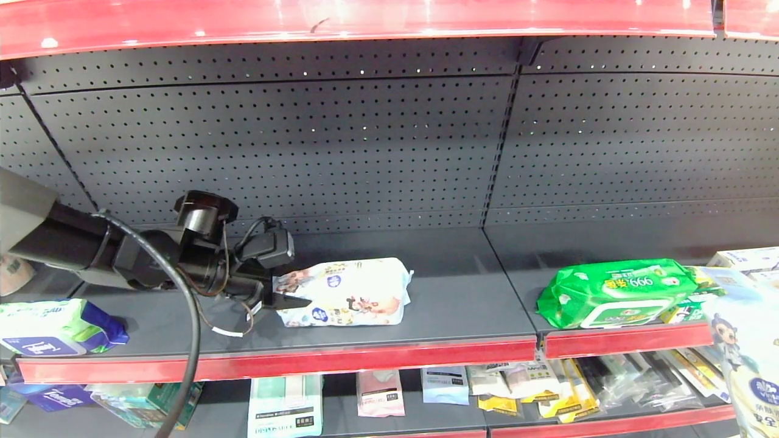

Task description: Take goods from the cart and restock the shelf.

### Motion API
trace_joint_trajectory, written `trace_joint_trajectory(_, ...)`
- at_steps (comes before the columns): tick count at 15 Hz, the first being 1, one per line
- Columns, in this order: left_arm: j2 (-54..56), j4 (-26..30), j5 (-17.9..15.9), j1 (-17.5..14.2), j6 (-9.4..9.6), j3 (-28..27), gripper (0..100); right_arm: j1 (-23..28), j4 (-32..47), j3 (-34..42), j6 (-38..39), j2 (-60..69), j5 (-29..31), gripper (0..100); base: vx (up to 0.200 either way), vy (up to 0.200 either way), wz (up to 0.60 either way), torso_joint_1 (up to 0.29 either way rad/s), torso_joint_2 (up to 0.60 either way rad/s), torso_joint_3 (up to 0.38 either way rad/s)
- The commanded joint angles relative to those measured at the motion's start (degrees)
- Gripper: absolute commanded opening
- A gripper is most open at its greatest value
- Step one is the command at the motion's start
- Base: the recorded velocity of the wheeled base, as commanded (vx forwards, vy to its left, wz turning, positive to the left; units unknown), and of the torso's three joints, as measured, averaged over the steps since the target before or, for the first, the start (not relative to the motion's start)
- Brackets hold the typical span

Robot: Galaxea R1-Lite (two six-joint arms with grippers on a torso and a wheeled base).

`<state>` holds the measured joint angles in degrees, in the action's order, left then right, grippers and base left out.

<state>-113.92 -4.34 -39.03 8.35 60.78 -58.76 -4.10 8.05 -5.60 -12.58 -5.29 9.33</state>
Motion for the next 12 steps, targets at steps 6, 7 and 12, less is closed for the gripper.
trace_joint_trajectory(6, 6.0, 0.0, -1.0, -3.0, 5.58, 7.6, 0, 0.0, 0.0, 0.1, 0.2, -0.1, 0.0, 0, 0.0, 0.0, 0.0, 0.0, 0.0, 0.0)
trace_joint_trajectory(7, 6.1, 0.1, -1.0, -3.0, 5.58, 7.6, 0, 0.0, 0.0, 0.1, 0.2, -0.1, 0.0, 0, 0.0, 0.0, 0.0, 0.0, 0.0, 0.0)
trace_joint_trajectory(12, 7.5, 3.3, -1.0, -3.3, 7.25, 8.4, 0, 0.0, 0.0, 0.1, 0.2, -0.2, 0.0, 0, 0.0, 0.0, 0.0, 0.0, 0.0, 0.0)
